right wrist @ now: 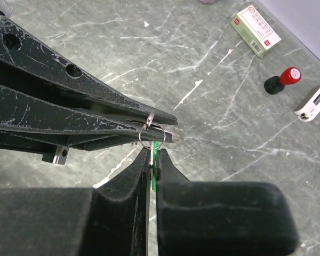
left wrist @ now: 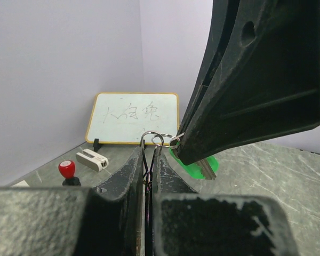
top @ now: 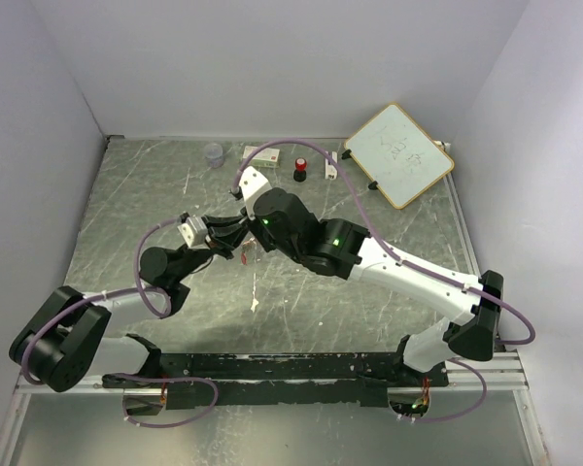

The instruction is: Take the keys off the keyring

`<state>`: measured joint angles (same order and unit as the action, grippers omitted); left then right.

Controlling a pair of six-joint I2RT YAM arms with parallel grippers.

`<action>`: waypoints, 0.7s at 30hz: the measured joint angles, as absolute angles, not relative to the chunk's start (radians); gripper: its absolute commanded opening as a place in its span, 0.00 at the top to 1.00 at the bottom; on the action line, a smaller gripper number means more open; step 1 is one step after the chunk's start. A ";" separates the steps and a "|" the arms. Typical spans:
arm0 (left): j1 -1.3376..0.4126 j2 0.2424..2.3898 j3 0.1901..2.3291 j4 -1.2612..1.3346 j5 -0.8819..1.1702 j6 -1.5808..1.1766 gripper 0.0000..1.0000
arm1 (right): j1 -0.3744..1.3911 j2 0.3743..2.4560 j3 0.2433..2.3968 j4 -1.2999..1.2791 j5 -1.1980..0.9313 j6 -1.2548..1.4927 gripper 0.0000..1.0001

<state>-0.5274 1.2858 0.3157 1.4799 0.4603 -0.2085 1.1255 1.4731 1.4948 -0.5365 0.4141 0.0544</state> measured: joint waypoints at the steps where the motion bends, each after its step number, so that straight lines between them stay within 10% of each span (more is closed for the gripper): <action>1: -0.527 1.282 0.317 1.469 0.459 -0.204 0.93 | 1.126 1.473 1.494 -0.537 0.414 0.056 1.00; 21: -0.528 1.232 0.326 1.382 0.448 -0.151 0.93 | 1.125 1.472 1.461 -0.519 0.387 0.078 1.00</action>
